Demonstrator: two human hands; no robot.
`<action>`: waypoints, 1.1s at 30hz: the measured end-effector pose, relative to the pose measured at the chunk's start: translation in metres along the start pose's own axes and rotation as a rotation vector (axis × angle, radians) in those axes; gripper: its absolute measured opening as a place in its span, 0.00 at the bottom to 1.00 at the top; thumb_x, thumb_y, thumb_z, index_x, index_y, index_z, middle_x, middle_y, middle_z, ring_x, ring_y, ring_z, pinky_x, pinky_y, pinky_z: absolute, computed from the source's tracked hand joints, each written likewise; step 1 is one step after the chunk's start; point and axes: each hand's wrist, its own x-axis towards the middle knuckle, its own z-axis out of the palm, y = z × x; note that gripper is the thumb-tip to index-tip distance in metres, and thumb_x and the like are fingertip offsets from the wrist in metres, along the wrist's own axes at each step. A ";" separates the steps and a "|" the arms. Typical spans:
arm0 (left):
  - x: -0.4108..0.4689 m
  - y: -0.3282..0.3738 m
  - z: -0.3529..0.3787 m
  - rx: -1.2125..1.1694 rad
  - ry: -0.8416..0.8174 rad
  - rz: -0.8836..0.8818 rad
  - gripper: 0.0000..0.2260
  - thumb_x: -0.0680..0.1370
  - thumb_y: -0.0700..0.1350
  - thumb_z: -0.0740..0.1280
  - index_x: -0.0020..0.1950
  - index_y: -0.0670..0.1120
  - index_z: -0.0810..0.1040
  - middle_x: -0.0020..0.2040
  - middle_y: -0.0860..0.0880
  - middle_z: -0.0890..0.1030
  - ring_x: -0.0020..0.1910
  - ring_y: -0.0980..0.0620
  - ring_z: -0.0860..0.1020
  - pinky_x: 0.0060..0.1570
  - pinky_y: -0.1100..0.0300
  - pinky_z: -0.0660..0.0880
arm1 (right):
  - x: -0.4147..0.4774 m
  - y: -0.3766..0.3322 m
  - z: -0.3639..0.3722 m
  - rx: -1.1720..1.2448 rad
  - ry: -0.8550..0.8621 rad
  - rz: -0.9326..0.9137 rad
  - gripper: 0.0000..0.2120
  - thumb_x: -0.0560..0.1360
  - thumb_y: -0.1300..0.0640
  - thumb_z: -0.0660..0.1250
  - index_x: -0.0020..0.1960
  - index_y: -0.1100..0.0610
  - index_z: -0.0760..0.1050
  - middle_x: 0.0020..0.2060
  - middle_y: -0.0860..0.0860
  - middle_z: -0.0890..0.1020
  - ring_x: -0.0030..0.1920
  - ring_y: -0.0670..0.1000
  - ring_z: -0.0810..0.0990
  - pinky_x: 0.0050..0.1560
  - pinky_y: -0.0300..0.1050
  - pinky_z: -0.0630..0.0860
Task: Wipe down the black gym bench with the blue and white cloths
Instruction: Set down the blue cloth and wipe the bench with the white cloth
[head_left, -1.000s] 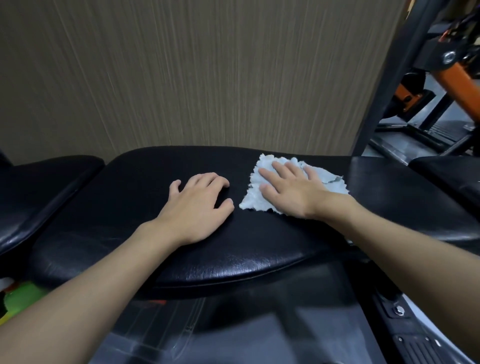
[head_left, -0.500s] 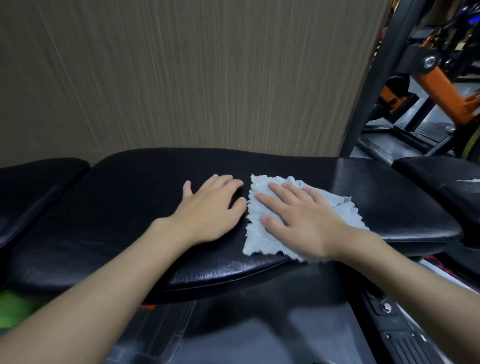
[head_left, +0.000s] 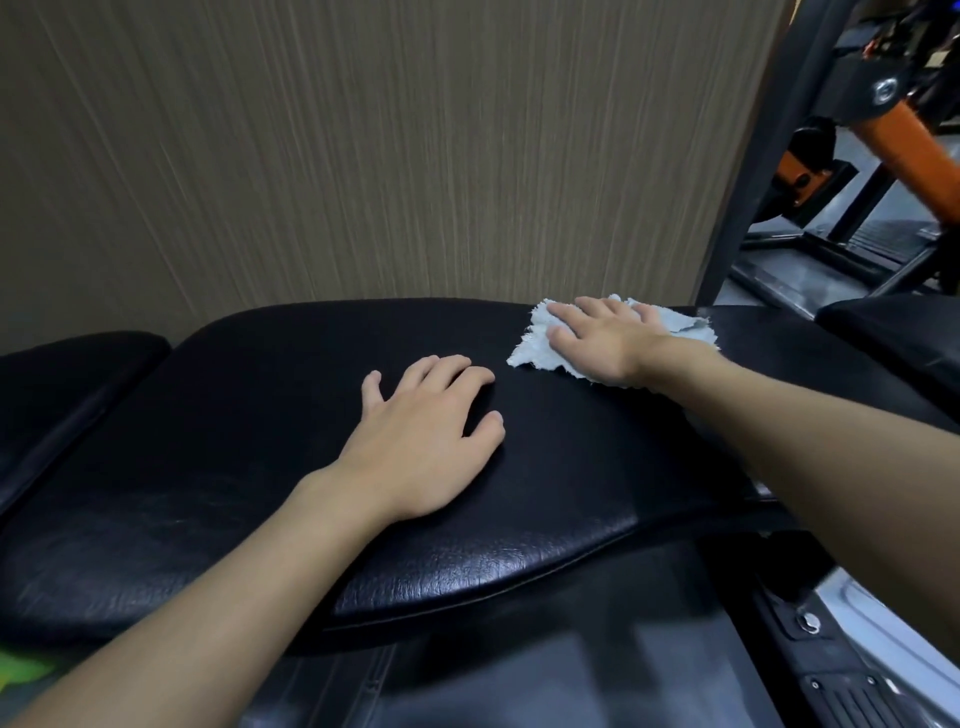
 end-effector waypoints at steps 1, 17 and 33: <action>0.000 0.000 0.000 -0.001 0.002 0.001 0.22 0.80 0.60 0.50 0.74 0.58 0.61 0.76 0.59 0.58 0.77 0.55 0.51 0.73 0.37 0.47 | -0.004 0.000 0.001 0.003 0.000 -0.001 0.28 0.80 0.40 0.41 0.79 0.39 0.49 0.80 0.46 0.52 0.79 0.50 0.45 0.76 0.57 0.39; 0.012 0.033 -0.011 -0.018 -0.024 0.081 0.20 0.79 0.50 0.56 0.72 0.53 0.65 0.73 0.54 0.64 0.74 0.53 0.60 0.72 0.38 0.53 | -0.167 0.001 0.020 -0.141 0.100 -0.206 0.35 0.72 0.36 0.29 0.79 0.37 0.44 0.80 0.44 0.49 0.79 0.50 0.46 0.77 0.54 0.42; 0.028 0.042 0.016 -0.029 0.025 0.086 0.20 0.81 0.56 0.51 0.73 0.55 0.63 0.75 0.57 0.60 0.76 0.54 0.53 0.73 0.39 0.47 | -0.001 0.049 -0.008 -0.019 0.006 0.033 0.28 0.78 0.39 0.41 0.79 0.38 0.50 0.79 0.46 0.55 0.79 0.51 0.48 0.77 0.57 0.42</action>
